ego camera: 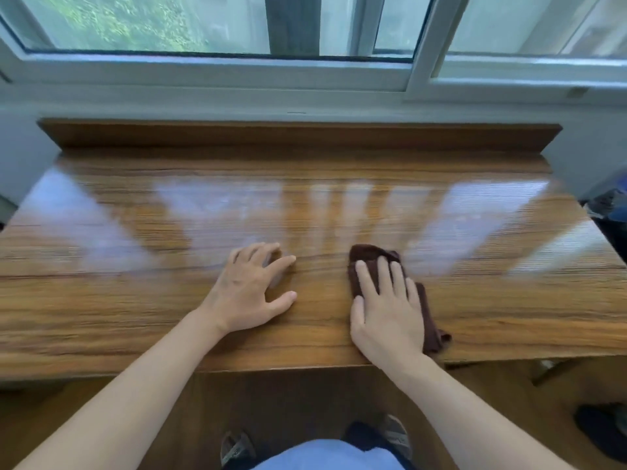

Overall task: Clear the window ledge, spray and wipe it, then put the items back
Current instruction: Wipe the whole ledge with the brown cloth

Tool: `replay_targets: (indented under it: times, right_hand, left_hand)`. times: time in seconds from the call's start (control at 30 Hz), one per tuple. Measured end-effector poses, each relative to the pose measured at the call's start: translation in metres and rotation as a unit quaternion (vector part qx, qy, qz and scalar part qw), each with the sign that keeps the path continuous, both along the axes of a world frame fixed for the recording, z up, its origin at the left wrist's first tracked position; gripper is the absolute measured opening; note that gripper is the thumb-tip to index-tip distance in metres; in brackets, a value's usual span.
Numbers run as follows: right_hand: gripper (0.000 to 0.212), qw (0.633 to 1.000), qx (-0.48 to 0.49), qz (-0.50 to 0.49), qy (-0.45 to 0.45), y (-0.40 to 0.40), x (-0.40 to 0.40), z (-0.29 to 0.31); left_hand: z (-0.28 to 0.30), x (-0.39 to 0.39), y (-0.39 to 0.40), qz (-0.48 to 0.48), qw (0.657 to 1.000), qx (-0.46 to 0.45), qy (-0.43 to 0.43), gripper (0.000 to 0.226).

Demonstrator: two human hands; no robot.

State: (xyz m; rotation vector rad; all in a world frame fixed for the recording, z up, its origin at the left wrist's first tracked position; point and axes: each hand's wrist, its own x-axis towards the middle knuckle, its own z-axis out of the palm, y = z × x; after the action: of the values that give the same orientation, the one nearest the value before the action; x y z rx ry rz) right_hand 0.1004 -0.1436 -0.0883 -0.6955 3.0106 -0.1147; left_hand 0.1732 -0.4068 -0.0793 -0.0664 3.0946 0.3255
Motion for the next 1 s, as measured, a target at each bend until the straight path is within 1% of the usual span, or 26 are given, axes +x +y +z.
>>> replay_targets:
  times: [0.07,0.1,0.13,0.2,0.27,0.3,0.33,0.37,0.4,0.47,0.5,0.57,0.67,0.77,0.83,0.9,1.0]
  right_hand:
    - [0.064,0.997,-0.003,0.071,-0.009,-0.043,0.024,-0.003]
    - [0.064,0.996,-0.002,0.084,-0.010,-0.054,0.027,-0.004]
    - [0.064,0.997,0.002,0.076,-0.010,-0.058,0.028,-0.005]
    - [0.064,1.000,0.013,0.012,-0.006,-0.053,0.025,-0.008]
    - [0.066,0.997,0.016,-0.077,-0.003,-0.054,0.027,-0.007]
    - [0.066,0.993,0.015,-0.113,-0.006,-0.063,0.032,-0.005]
    - [0.067,0.991,0.013,-0.129,-0.009,-0.079,0.039,-0.002]
    - [0.067,0.993,0.008,-0.120,-0.013,-0.101,0.051,0.001]
    - [0.067,0.996,0.000,-0.085,-0.021,-0.124,0.066,0.004]
    - [0.067,0.999,-0.011,0.018,-0.034,-0.166,0.099,0.005]
    - [0.066,0.997,-0.006,0.063,-0.034,-0.178,0.114,0.003]
    - [0.065,0.994,0.005,0.110,-0.028,-0.179,0.123,0.001]
    - [0.067,0.994,0.028,0.104,-0.012,-0.147,0.102,-0.001]
    - [0.068,0.997,0.044,0.055,-0.013,-0.134,0.088,0.000]
    - [0.066,0.999,0.038,0.027,-0.005,-0.153,0.098,-0.001]
    - [0.065,1.000,0.019,0.024,-0.003,-0.188,0.118,0.000]
    - [0.065,0.996,-0.013,0.084,-0.023,-0.250,0.155,0.001]
  left_hand:
    - [0.001,0.007,-0.020,-0.017,1.000,-0.001,0.007,0.070]
    - [0.002,0.012,-0.030,-0.021,1.000,0.003,0.012,0.070]
    - [0.003,0.017,-0.042,-0.023,1.000,0.009,0.015,0.070]
    - [0.006,0.029,-0.066,-0.026,0.999,0.018,0.016,0.070]
    - [0.009,0.041,-0.091,-0.021,0.999,0.017,0.020,0.070]
    - [0.011,0.047,-0.103,-0.015,0.999,0.015,0.024,0.069]
    - [0.012,0.053,-0.114,-0.008,0.999,0.013,0.028,0.068]
    - [0.013,0.058,-0.125,0.000,0.999,0.014,0.033,0.067]
    - [0.013,0.063,-0.135,0.013,0.999,0.017,0.038,0.065]
    - [0.012,0.071,-0.154,0.045,0.998,0.024,0.047,0.059]
    - [0.011,0.076,-0.163,0.061,0.996,0.027,0.051,0.057]
    - [0.010,0.087,-0.182,0.090,0.993,0.041,0.059,0.050]
    - [0.011,0.108,-0.208,0.116,0.990,0.049,0.063,0.048]
    - [0.011,0.130,-0.227,0.130,0.989,0.039,0.067,0.053]
    - [0.008,0.142,-0.236,0.129,0.990,0.033,0.050,0.055]
    - [0.003,0.153,-0.241,0.115,0.993,0.017,0.027,0.057]
    - [-0.002,0.162,-0.246,0.115,0.993,0.012,0.003,0.058]
